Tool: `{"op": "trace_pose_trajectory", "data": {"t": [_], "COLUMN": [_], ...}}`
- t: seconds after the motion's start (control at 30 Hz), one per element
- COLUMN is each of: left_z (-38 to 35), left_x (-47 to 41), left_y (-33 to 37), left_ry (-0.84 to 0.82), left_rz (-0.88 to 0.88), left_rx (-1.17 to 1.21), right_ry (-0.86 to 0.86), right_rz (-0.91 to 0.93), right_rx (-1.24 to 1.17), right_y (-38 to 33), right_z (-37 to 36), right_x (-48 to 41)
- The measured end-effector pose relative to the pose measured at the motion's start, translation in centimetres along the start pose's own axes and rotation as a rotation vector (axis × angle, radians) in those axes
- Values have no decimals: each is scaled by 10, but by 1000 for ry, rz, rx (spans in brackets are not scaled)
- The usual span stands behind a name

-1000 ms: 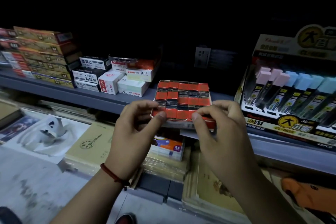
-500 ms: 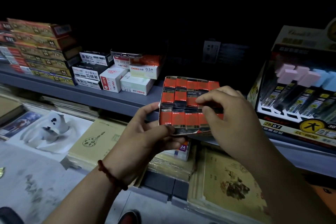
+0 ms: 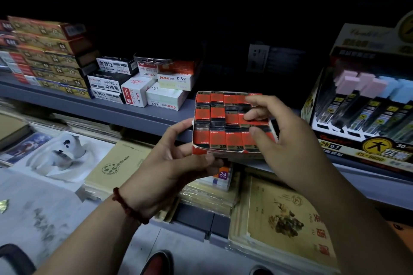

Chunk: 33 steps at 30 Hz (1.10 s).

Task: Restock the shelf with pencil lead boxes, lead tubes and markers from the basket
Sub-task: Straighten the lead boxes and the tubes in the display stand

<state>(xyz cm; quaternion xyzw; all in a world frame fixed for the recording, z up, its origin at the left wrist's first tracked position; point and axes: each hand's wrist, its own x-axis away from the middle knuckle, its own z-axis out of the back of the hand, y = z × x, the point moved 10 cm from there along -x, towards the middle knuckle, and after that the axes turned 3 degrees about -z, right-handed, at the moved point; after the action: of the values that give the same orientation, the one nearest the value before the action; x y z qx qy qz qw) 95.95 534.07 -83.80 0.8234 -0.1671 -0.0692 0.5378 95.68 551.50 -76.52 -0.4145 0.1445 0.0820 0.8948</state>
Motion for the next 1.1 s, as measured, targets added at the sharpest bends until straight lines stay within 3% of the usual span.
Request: {"op": "trace_pose_trajectory", "data": {"t": [0.27,0.47,0.87,1.1], "left_z": [-5,-10,-16,-21], "left_x": [-8,-9,-8,-8], "left_y": [2,5,8,7], "left_ry": [-9,-63,-67,-116], "left_rz": [-5,-28,-66,-96], "left_rx": [204,231,82,75], "right_ry": [93,-79,-94,-215], "right_rz": [244,161,91,82], "right_rx": [309,416,402,436], "right_y": [-45,-57,-66,-68], "right_z": [-5,-34,-40,-48], "right_x": [7,2,-2,1]}}
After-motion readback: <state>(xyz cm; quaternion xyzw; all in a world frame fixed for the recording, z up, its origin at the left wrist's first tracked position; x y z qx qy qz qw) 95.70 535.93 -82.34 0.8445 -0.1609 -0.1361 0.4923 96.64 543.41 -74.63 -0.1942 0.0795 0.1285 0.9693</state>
